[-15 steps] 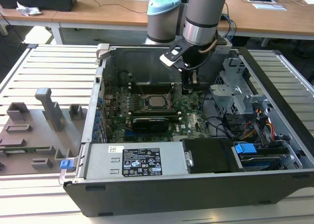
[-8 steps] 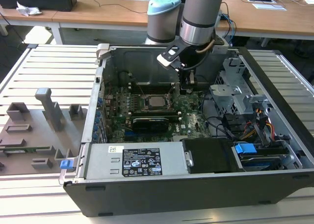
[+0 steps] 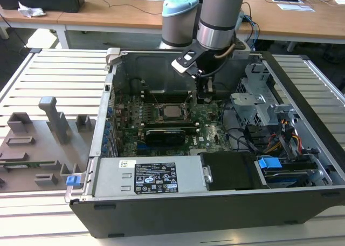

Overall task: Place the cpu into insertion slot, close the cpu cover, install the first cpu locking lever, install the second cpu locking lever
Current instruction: 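Close the cpu cover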

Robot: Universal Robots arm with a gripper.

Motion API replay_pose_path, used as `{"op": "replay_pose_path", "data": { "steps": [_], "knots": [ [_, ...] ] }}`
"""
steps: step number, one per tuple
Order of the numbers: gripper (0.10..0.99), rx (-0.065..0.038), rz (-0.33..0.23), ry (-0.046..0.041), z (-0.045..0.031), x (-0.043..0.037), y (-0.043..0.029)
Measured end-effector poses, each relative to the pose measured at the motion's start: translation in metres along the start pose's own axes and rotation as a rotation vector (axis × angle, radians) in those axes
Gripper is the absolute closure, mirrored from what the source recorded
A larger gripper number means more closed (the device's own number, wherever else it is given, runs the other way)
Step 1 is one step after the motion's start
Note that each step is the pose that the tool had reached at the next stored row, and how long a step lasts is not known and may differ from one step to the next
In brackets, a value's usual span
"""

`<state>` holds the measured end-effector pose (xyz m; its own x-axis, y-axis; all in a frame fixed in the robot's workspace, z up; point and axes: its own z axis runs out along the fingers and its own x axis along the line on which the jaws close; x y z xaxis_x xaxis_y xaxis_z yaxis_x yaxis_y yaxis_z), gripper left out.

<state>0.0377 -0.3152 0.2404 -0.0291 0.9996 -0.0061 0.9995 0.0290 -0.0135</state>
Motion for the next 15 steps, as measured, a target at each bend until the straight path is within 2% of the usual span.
{"op": "replay_pose_path", "data": {
  "steps": [5, 15],
  "knots": [
    [0.980, 0.000, 0.000, 0.0001, 0.0001, 0.0002, -0.0045],
    [0.980, 0.000, 0.000, 0.0000, 0.0004, 0.0006, -0.0207]
  ]
}}
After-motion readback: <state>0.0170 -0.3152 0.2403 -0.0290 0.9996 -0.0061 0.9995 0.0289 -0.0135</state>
